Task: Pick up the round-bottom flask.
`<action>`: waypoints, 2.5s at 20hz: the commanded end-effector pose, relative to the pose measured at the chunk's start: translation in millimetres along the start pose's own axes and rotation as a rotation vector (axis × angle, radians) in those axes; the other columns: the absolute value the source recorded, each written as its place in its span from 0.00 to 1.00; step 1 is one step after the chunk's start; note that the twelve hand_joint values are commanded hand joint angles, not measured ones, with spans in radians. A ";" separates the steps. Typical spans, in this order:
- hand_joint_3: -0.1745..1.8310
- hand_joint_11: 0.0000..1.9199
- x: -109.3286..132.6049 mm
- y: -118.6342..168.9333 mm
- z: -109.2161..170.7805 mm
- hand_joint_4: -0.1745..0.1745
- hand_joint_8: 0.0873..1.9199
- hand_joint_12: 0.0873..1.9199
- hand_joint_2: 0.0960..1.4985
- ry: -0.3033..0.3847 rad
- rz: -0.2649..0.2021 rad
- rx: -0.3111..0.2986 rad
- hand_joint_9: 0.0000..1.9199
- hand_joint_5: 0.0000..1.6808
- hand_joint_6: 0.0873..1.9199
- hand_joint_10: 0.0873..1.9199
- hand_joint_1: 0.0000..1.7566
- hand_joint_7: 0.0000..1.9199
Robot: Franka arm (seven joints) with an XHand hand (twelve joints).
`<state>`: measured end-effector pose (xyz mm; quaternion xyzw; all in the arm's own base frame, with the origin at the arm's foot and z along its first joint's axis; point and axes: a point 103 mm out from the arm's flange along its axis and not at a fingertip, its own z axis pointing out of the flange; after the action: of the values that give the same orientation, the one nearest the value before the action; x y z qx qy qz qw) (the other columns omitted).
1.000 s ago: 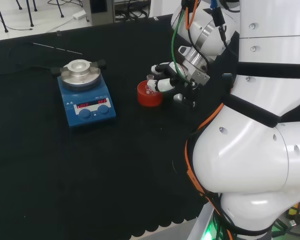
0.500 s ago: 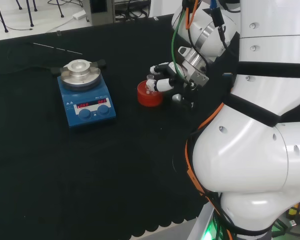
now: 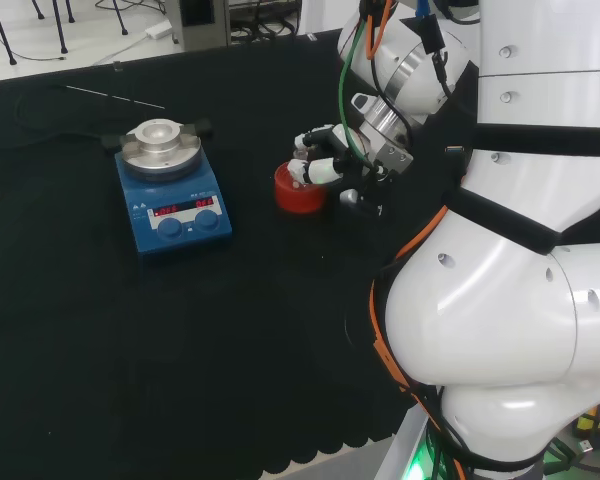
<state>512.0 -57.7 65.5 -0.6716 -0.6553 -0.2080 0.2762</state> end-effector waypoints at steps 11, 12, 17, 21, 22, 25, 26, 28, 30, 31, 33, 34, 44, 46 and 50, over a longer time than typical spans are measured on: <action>0.45 0.00 3.5 3.2 2.2 0.53 0.25 0.69 0.38 -0.005 0.004 -0.006 0.24 0.38 0.22 0.26 0.48 0.17; 0.45 0.00 3.6 3.3 2.4 0.53 0.25 0.70 0.38 -0.005 0.004 -0.007 0.24 0.37 0.26 0.26 0.48 0.17; 0.45 0.00 5.5 3.9 5.2 0.53 0.25 0.69 0.38 -0.016 0.005 -0.008 0.24 0.36 0.32 0.26 0.48 0.17; 0.45 0.00 3.1 3.4 1.5 0.52 0.25 0.70 0.39 -0.018 0.006 -0.013 0.24 0.36 0.33 0.26 0.49 0.17; 0.45 0.00 2.7 3.4 1.0 0.52 0.25 0.70 0.39 -0.018 0.007 -0.013 0.25 0.36 0.33 0.26 0.49 0.17; 0.45 0.01 4.9 3.8 4.7 0.52 0.25 0.70 0.39 -0.027 0.006 -0.013 0.25 0.37 0.34 0.26 0.49 0.17; 0.45 0.01 4.2 3.7 3.7 0.52 0.25 0.70 0.39 -0.026 0.006 -0.014 0.25 0.37 0.34 0.26 0.50 0.17; 0.45 0.01 4.6 3.9 4.4 0.52 0.25 0.70 0.39 -0.035 0.007 -0.014 0.25 0.37 0.35 0.26 0.50 0.18; 0.45 0.01 4.4 3.9 4.1 0.52 0.25 0.70 0.40 -0.034 0.009 -0.019 0.25 0.38 0.35 0.26 0.50 0.18; 0.45 0.01 3.4 3.4 3.1 0.52 0.25 0.70 0.40 -0.034 0.009 -0.025 0.25 0.38 0.35 0.26 0.50 0.18; 0.46 0.01 1.2 2.3 0.7 0.53 0.25 0.70 0.40 -0.037 0.012 -0.037 0.25 0.41 0.37 0.26 0.50 0.18; 0.46 0.01 0.1 1.9 -0.3 0.54 0.25 0.70 0.41 -0.039 0.017 -0.041 0.26 0.43 0.38 0.26 0.51 0.18; 0.19 0.05 4.8 3.0 -3.2 0.96 0.26 0.70 0.67 -0.057 0.016 -0.070 0.29 0.55 0.54 0.26 0.56 0.21; 0.15 0.05 4.7 2.9 -2.4 0.99 0.26 0.70 0.69 -0.060 0.013 -0.061 0.29 0.55 0.55 0.26 0.57 0.21; 0.14 0.06 4.7 3.5 -2.5 1.00 0.26 0.70 0.70 -0.061 0.016 -0.049 0.29 0.55 0.55 0.26 0.57 0.21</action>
<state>515.9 -56.1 70.4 -0.6900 -0.6521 -0.2050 0.2379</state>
